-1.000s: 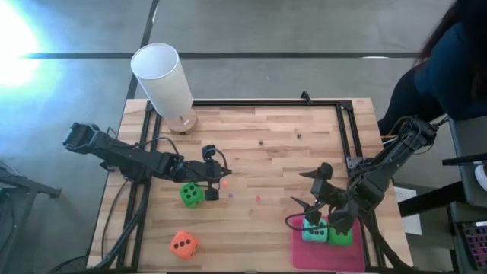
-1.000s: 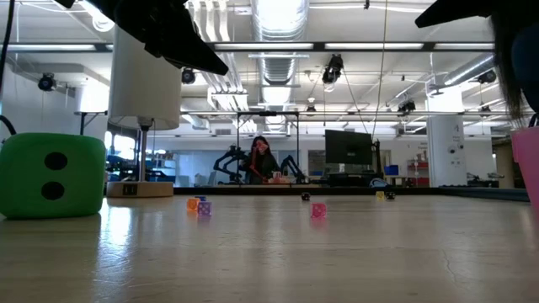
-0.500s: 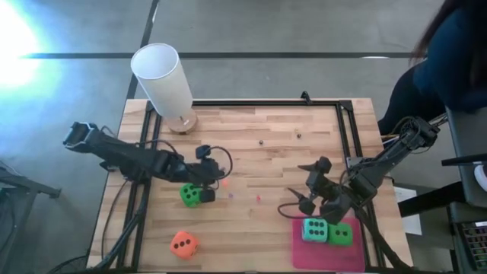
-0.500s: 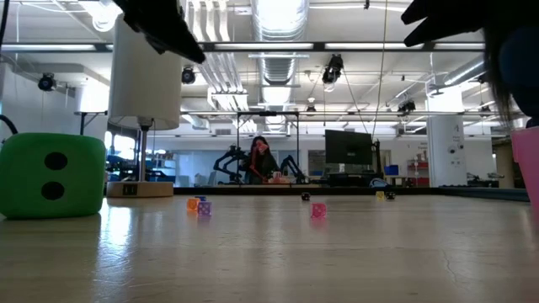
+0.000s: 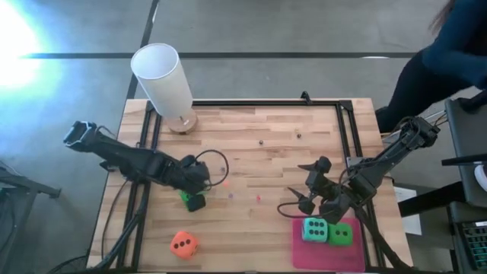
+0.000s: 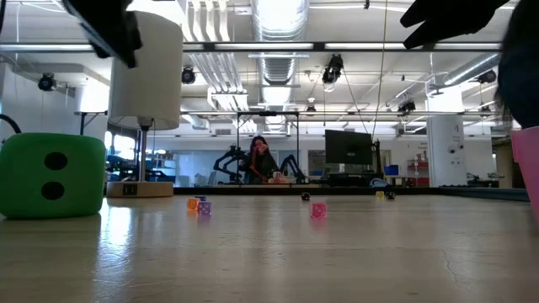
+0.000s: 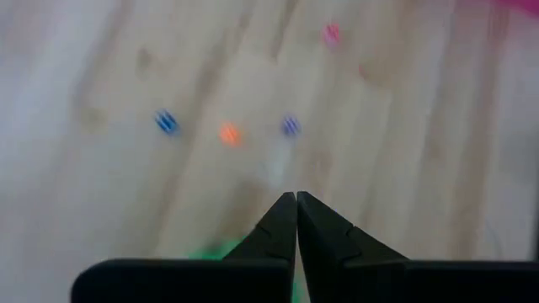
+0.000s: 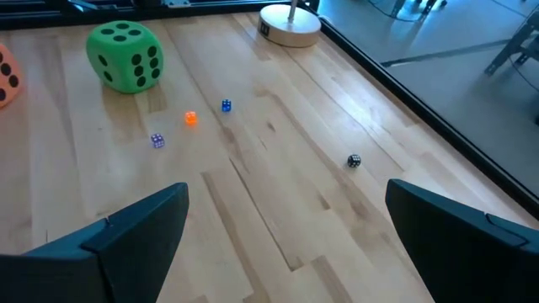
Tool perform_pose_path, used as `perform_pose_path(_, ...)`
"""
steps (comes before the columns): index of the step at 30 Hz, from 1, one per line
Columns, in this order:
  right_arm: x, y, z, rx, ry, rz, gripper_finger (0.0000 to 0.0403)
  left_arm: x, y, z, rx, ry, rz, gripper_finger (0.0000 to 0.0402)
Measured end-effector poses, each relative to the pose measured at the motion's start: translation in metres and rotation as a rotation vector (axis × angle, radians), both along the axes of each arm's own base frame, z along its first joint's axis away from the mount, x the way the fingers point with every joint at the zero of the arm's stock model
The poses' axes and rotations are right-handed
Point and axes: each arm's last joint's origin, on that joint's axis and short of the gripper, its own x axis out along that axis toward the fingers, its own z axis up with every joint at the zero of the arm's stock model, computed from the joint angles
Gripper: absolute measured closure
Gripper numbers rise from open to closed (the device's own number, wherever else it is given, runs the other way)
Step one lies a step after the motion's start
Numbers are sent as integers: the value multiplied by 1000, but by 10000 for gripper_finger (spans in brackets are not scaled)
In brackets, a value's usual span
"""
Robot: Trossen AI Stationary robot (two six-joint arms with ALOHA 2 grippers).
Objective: Pick & Place Dice
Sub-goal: Put the large green die into the bin
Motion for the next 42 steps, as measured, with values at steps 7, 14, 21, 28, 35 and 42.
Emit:
perform_pose_path(7, 0, 0, 0, 0, 0, 0, 3, -18, -24, -6, -228, 181, -122, 382)
perform_pose_path(14, 0, 0, 0, 0, 0, 1, 3, -38, -28, -37, -260, 368, 33, 382)
perform_pose_path(21, 0, 0, 0, 4, -4, 1, 3, -53, -20, -69, -261, 507, 147, 382)
perform_pose_path(28, 0, 0, 0, 4, -4, 1, 3, -63, -15, -92, -290, 577, 213, 382)
perform_pose_path(35, 0, 0, 0, 3, -4, 1, 3, -52, -14, -96, -328, 464, 217, 382)
perform_pose_path(42, 0, 0, 0, 2, -3, 1, 3, -45, -4, -96, -208, 364, 253, 382)
